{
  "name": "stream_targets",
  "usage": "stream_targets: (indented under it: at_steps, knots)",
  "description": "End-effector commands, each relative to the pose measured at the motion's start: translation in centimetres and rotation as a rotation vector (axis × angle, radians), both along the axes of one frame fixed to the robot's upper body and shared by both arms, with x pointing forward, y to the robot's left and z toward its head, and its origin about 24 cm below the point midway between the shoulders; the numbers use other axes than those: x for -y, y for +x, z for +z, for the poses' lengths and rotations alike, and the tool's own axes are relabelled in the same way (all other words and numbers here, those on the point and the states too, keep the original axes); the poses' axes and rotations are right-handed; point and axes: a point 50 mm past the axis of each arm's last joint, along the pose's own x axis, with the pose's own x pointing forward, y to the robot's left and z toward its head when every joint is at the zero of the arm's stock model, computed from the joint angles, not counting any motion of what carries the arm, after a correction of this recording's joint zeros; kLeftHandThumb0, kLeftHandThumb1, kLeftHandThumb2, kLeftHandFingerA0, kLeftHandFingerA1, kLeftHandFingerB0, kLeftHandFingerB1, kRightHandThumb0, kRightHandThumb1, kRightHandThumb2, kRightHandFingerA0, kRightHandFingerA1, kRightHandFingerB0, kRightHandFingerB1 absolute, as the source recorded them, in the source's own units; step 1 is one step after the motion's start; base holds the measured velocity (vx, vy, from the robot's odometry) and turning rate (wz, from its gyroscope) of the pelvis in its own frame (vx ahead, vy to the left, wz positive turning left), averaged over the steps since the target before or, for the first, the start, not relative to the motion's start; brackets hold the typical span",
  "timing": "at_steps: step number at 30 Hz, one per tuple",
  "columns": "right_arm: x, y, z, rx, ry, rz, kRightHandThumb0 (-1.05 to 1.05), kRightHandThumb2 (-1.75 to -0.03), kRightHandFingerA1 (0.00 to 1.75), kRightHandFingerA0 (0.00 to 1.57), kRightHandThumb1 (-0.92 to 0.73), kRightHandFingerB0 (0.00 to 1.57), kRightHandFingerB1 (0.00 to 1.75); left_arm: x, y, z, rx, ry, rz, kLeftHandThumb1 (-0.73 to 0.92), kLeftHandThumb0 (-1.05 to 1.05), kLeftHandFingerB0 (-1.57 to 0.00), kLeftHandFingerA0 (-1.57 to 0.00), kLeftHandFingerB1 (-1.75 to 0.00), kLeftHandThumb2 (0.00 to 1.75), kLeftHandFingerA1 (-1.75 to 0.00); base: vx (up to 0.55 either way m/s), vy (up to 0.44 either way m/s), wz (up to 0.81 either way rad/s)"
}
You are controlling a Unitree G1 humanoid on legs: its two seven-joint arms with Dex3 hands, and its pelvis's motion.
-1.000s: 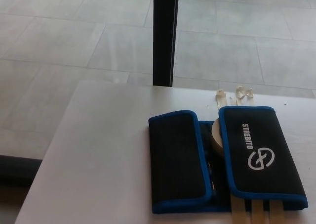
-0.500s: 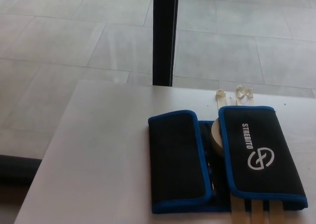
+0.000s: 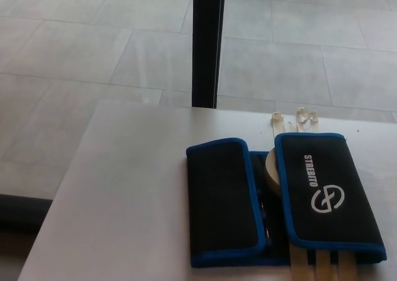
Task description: The robot uses its right hand to open a black folded toolkit cover kept in the middle of the desk
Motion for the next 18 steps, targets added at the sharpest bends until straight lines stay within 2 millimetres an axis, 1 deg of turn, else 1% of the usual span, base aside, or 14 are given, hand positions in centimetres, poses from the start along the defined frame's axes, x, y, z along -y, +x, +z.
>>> stream_targets:
  at_steps: [1, 3, 4, 5, 6, 7, 8, 9, 11, 14, 15, 16, 17, 18]
  knots:
    - [-5.1, -1.0, -3.1, -0.091, -0.539, 0.436, -0.52, -0.58, 0.50, 0.23, -0.59, 0.31, 0.35, -1.2, -0.4, 0.8, -0.030, 0.012, 0.056, -0.73, -0.22, -1.29, -1.55, -1.37, 0.62, -1.48, 0.00, 0.000, 0.00]
    - [-5.1, -0.9, -3.4, -0.098, -0.543, 0.449, -0.52, -0.58, 0.50, 0.23, -0.59, 0.31, 0.35, -1.2, -0.4, 0.8, -0.032, 0.012, 0.054, -0.73, -0.22, -1.29, -1.55, -1.37, 0.62, -1.48, 0.00, 0.000, 0.00]
    - [-5.4, -0.9, -3.9, -0.105, -0.581, 0.469, -0.51, -0.58, 0.51, 0.25, -0.60, 0.32, 0.35, -1.2, -0.3, 0.8, -0.027, 0.013, 0.058, -0.73, -0.22, -1.24, -1.55, -1.35, 0.62, -1.48, 0.00, 0.000, 0.00]
    - [-5.4, -0.9, -4.1, -0.106, -0.578, 0.475, -0.49, -0.60, 0.52, 0.26, -0.59, 0.35, 0.37, -1.2, -0.3, 0.8, -0.026, 0.011, 0.063, -0.73, -0.21, -1.29, -1.57, -1.37, 0.62, -1.48, 0.00, 0.000, 0.00]
    - [-5.5, -0.9, -4.4, -0.103, -0.575, 0.486, -0.47, -0.58, 0.54, 0.23, -0.60, 0.31, 0.37, -1.2, -0.3, 0.8, -0.015, 0.007, 0.063, -0.73, -0.22, -1.28, -1.56, -1.37, 0.62, -1.48, 0.00, 0.000, 0.00]
    - [-5.5, -0.9, -4.4, -0.102, -0.576, 0.487, -0.47, -0.58, 0.54, 0.23, -0.60, 0.31, 0.37, -1.2, -0.2, 0.8, -0.013, 0.007, 0.062, -0.73, -0.22, -1.28, -1.56, -1.37, 0.62, -1.48, 0.00, 0.000, 0.00]
    - [-5.6, -0.8, -4.6, -0.094, -0.589, 0.487, -0.45, -0.58, 0.55, 0.25, -0.60, 0.34, 0.38, -1.2, -0.2, 0.8, -0.018, 0.007, 0.062, -0.73, -0.21, -1.21, -1.57, -1.34, 0.63, -1.49, 0.00, 0.000, 0.00]
    - [-5.6, -0.8, -4.7, -0.091, -0.597, 0.487, -0.45, -0.58, 0.56, 0.25, -0.60, 0.34, 0.38, -1.2, -0.2, 0.8, -0.021, 0.010, 0.058, -0.73, -0.22, -1.30, -1.57, -1.38, 0.63, -1.49, 0.00, 0.000, 0.00]
    - [-5.5, -0.6, -4.9, -0.080, -0.618, 0.486, -0.45, -0.58, 0.58, 0.28, -0.60, 0.35, 0.38, -1.2, -0.2, 0.8, -0.015, 0.005, 0.055, -0.73, -0.22, -1.30, -1.54, -1.38, 0.62, -1.47, 0.00, 0.000, 0.00]
    - [-5.3, -0.5, -5.0, -0.074, -0.659, 0.485, -0.45, -0.58, 0.59, 0.27, -0.61, 0.35, 0.38, -1.2, -0.2, 0.8, -0.021, 0.010, 0.045, -0.73, -0.23, -1.34, -1.53, -1.40, 0.62, -1.47, 0.00, 0.000, 0.00]
    - [-5.0, -0.5, -4.9, -0.063, -0.875, 0.478, -0.55, -0.59, 0.52, 0.22, -0.62, 0.30, 0.34, -1.2, -0.2, 0.9, -0.014, 0.007, 0.050, -0.73, -0.22, -1.28, -1.52, -1.37, 0.62, -1.47, 0.00, 0.000, 0.00]
    - [-4.8, -0.4, -4.8, -0.053, -0.968, 0.474, -0.55, -0.59, 0.52, 0.22, -0.62, 0.30, 0.34, -1.2, -0.2, 0.9, -0.011, 0.005, 0.052, -0.73, -0.22, -1.28, -1.52, -1.37, 0.62, -1.47, 0.00, 0.000, 0.00]
    - [-4.6, -0.4, -4.8, -0.044, -1.087, 0.481, -0.62, -0.77, 0.51, 0.08, -0.42, 0.19, 0.43, -1.2, -0.1, 0.9, -0.016, 0.009, 0.052, -0.73, -0.22, -1.27, -1.54, -1.37, 0.63, -1.48, 0.00, 0.000, 0.00]
    - [-4.5, -0.5, -4.8, -0.039, -1.138, 0.482, -0.62, -0.77, 0.51, 0.08, -0.42, 0.19, 0.43, -1.2, 0.0, 0.9, -0.018, 0.011, 0.050, -0.73, -0.22, -1.27, -1.54, -1.37, 0.63, -1.48, 0.00, 0.000, 0.00]
